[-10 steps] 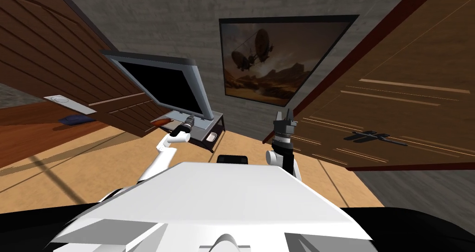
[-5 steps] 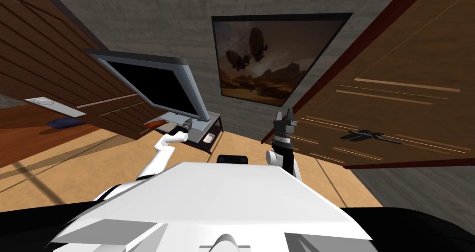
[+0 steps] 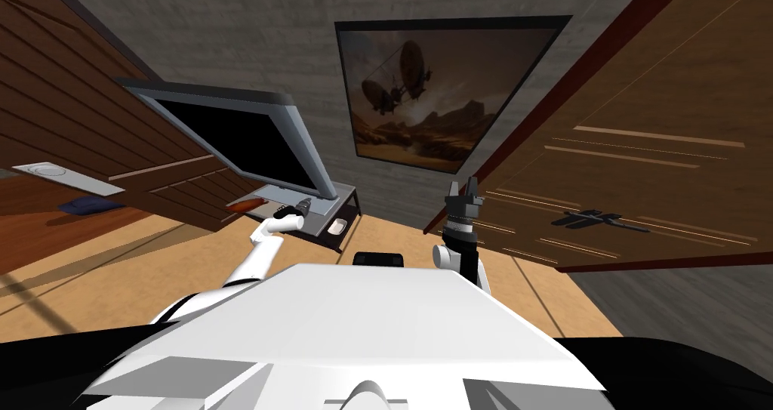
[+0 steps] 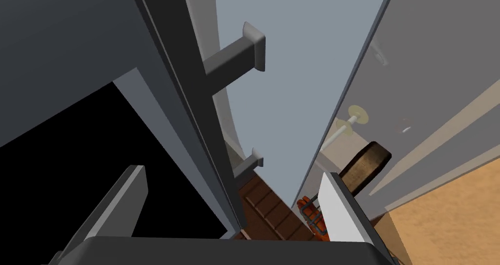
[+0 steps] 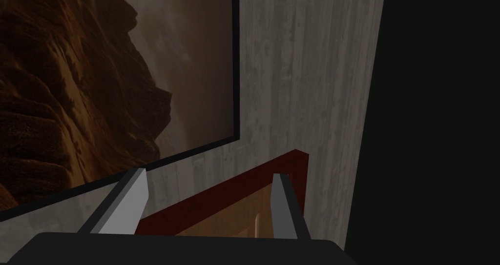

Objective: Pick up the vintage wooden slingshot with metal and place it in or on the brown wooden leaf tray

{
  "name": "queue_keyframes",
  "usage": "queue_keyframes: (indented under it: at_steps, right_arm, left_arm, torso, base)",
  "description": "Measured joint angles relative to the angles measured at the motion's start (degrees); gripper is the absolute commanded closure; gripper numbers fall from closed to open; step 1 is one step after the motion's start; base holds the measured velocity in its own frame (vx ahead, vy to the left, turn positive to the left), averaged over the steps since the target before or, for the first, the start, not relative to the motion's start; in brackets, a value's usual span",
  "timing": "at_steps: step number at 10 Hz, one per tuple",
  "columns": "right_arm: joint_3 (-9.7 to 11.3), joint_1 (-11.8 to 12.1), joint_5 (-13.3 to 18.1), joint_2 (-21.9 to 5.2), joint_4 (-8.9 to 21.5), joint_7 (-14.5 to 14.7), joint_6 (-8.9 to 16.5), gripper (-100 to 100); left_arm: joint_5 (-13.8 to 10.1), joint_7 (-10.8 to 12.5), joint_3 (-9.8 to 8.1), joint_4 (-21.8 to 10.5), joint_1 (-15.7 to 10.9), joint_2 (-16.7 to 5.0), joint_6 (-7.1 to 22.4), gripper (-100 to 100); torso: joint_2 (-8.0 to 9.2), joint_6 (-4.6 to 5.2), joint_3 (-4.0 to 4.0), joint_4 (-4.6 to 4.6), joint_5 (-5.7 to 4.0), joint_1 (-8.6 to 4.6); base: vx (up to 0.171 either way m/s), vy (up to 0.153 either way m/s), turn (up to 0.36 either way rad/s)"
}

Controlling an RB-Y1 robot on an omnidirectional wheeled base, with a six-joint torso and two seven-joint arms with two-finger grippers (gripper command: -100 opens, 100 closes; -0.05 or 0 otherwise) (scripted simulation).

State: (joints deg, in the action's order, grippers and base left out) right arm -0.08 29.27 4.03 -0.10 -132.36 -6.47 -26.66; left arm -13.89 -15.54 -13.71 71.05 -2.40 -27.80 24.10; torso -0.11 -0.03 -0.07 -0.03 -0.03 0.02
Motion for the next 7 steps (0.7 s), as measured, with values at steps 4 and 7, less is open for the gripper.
queue_keyframes:
  at_steps: [4,7]
  right_arm:
    - [0.0,0.0,0.0,0.0,0.0,0.0,0.0,0]
    - [0.0,0.0,0.0,0.0,0.0,0.0,0.0,0]
  left_arm:
    - [-0.8,-2.1,-0.52,-6.0,-1.9,-1.2,2.9,-100]
    - [-0.7,-3.7,-1.34,-8.9,-2.4,-1.8,6.7,-100]
  torso:
    - [-0.04,0.02,-0.01,0.0,0.01,0.03]
    - [-0.09,0.0,-0.06,-0.02,0.02,0.1]
  base:
    - [0.036,-0.001,-0.036]
    - [0.06,0.02,-0.057]
